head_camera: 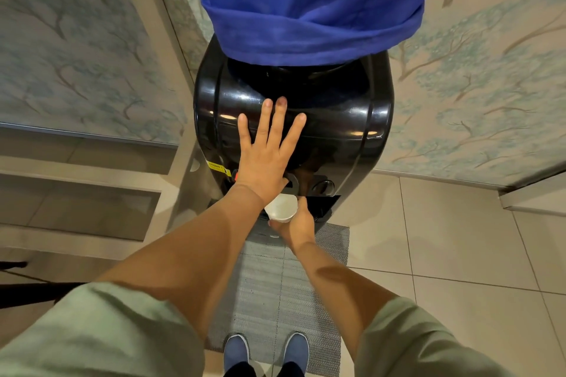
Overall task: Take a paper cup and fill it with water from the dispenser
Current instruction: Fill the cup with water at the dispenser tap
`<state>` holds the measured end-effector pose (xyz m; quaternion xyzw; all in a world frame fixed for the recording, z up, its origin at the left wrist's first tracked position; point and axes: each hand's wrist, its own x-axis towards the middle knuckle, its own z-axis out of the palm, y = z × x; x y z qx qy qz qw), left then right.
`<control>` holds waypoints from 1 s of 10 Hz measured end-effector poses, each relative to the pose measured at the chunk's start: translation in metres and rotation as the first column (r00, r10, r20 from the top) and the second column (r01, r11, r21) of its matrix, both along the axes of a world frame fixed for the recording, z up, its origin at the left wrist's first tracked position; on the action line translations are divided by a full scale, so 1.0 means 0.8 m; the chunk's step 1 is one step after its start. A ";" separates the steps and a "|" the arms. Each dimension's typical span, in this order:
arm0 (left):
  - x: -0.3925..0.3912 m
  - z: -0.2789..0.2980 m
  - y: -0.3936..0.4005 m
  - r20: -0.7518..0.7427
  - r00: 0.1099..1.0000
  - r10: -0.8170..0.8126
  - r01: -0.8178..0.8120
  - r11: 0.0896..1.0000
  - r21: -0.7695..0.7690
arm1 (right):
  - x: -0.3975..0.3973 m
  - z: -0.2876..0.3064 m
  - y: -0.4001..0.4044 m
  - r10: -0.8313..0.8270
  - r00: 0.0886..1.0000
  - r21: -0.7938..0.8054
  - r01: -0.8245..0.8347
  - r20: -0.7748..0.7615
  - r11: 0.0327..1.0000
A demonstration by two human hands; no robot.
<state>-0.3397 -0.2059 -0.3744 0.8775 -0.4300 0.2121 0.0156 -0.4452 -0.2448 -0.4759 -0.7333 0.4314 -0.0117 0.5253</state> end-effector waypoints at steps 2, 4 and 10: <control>-0.007 0.018 0.008 -0.120 0.992 0.045 -0.029 0.991 0.131 | -0.021 0.013 0.008 -0.056 0.998 0.127 0.056 -0.001 0.990; -0.013 0.041 0.018 -0.204 0.978 0.038 0.007 0.977 0.212 | -0.052 0.036 0.011 0.046 0.998 0.036 -0.047 0.049 0.998; -0.032 0.140 0.101 -0.415 0.901 0.129 0.055 0.913 0.404 | -0.089 0.142 0.033 0.090 0.949 -0.137 -0.050 0.301 0.989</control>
